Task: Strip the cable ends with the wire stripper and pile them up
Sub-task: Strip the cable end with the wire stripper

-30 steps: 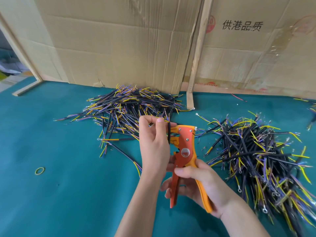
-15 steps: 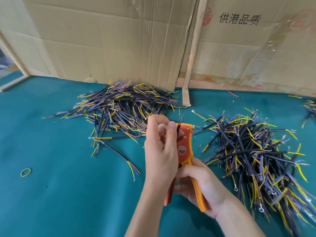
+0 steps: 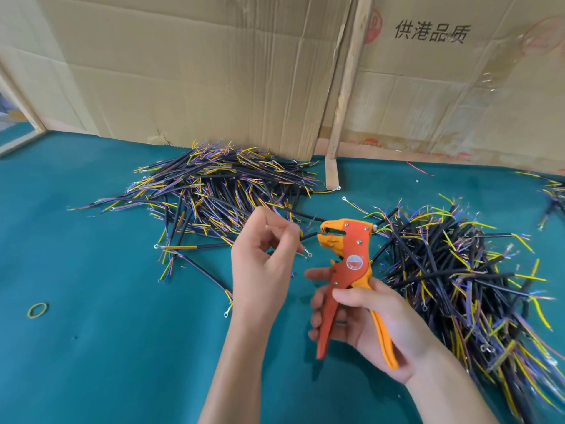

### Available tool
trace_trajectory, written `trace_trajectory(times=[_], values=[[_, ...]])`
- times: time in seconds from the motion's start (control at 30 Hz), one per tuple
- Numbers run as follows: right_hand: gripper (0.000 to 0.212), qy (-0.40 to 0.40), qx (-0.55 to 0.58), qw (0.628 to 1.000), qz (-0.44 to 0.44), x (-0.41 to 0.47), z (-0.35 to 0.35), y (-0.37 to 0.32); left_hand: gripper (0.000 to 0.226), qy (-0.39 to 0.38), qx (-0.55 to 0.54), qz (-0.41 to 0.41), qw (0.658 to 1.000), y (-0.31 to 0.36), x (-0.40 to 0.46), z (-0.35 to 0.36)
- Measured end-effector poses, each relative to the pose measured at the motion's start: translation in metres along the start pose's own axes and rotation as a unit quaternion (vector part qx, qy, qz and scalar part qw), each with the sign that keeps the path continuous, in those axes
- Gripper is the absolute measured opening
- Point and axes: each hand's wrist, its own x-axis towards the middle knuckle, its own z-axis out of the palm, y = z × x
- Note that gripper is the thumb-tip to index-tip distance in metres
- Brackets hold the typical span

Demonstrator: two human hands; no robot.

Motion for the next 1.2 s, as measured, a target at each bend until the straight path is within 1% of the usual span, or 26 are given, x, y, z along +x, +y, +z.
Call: trace_trajectory(times=[0.13, 0.23, 0.37, 0.47, 0.57, 0.67, 0.8, 1.03, 1.2], values=[[0.055, -0.025, 0.008, 1.0, 0.004, -0.004, -0.006, -0.004, 0.018, -0.015, 0.005, -0.008, 1.0, -0.006, 0.001, 0.002], [0.06, -0.051, 0.004, 0.999, 0.015, -0.008, -0.01, -0.007, 0.013, -0.013, 0.008, -0.007, 1.0, -0.01, 0.003, 0.001], [0.056, -0.068, -0.014, 0.997, 0.025, -0.008, -0.013, -0.006, 0.01, -0.015, 0.03, -0.006, 0.999, -0.015, 0.004, -0.002], [0.054, -0.067, -0.021, 0.997, 0.029, -0.006, -0.013, -0.004, 0.019, -0.025, 0.041, -0.008, 0.999, -0.017, 0.004, -0.003], [0.054, -0.055, -0.028, 0.998, 0.031, -0.005, -0.013, -0.003, 0.023, -0.047, 0.051, 0.002, 0.998, -0.017, 0.004, -0.004], [0.051, -0.049, -0.033, 0.998, 0.027, -0.005, -0.013, -0.003, 0.021, -0.064, 0.05, 0.002, 0.997, -0.016, 0.004, -0.004], [0.047, -0.043, -0.043, 0.998, 0.026, -0.005, -0.012, -0.002, 0.015, -0.069, 0.022, -0.016, 0.997, -0.017, 0.004, -0.006], [0.022, -0.04, -0.041, 0.998, 0.031, -0.005, -0.01, -0.003, 0.013, -0.063, -0.009, -0.037, 0.997, -0.017, 0.004, -0.007], [0.025, -0.046, -0.027, 0.998, 0.035, -0.006, -0.011, -0.005, 0.011, -0.058, -0.023, -0.038, 0.997, -0.019, 0.004, -0.006]])
